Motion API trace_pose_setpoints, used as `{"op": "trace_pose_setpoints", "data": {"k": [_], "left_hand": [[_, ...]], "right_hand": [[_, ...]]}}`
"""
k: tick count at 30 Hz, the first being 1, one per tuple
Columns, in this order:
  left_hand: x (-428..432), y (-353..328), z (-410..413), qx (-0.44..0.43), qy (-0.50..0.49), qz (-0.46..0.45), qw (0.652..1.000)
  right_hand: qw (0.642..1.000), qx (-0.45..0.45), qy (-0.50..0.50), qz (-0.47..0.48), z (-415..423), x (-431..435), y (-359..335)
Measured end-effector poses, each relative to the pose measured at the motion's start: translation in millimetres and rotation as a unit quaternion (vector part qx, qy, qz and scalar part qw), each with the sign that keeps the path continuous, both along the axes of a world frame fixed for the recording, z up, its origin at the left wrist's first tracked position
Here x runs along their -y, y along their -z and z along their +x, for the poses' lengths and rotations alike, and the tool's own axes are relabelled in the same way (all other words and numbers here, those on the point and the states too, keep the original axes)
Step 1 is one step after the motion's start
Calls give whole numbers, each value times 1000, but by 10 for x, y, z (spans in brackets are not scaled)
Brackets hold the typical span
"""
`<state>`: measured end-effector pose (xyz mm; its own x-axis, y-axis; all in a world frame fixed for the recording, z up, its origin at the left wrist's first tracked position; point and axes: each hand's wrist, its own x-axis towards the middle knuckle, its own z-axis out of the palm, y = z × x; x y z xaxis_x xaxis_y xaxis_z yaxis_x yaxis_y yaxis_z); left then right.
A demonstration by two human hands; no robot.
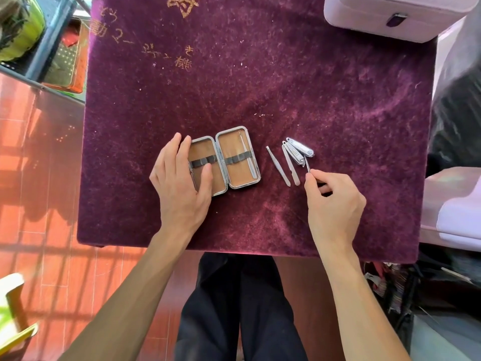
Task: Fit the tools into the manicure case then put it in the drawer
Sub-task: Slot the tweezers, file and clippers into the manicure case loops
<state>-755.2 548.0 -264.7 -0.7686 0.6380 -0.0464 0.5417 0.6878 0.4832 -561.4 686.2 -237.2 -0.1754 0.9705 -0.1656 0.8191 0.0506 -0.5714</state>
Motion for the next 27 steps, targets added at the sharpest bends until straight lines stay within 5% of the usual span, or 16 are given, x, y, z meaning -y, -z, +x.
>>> {"op": "trace_pose_setpoints", "data": {"k": [6, 14, 19, 24, 27], "left_hand": [[-3, 3, 7, 6, -2, 0, 1000], [-4, -42, 6, 36, -7, 6, 999], [-4, -272, 96, 52, -9, 94, 994], [-108, -550, 387, 379, -53, 116, 917], [-177, -615, 486, 480, -60, 123, 867]], "right_hand": [[1000, 12, 9, 13, 52, -1, 2], [993, -57, 61, -87, 169, 85, -147], [984, -77, 100, -126, 225, 201, -287], [969, -184, 94, -133, 38, 425, -384], [969, -216, 37, -117, -159, 537, -433]]}}
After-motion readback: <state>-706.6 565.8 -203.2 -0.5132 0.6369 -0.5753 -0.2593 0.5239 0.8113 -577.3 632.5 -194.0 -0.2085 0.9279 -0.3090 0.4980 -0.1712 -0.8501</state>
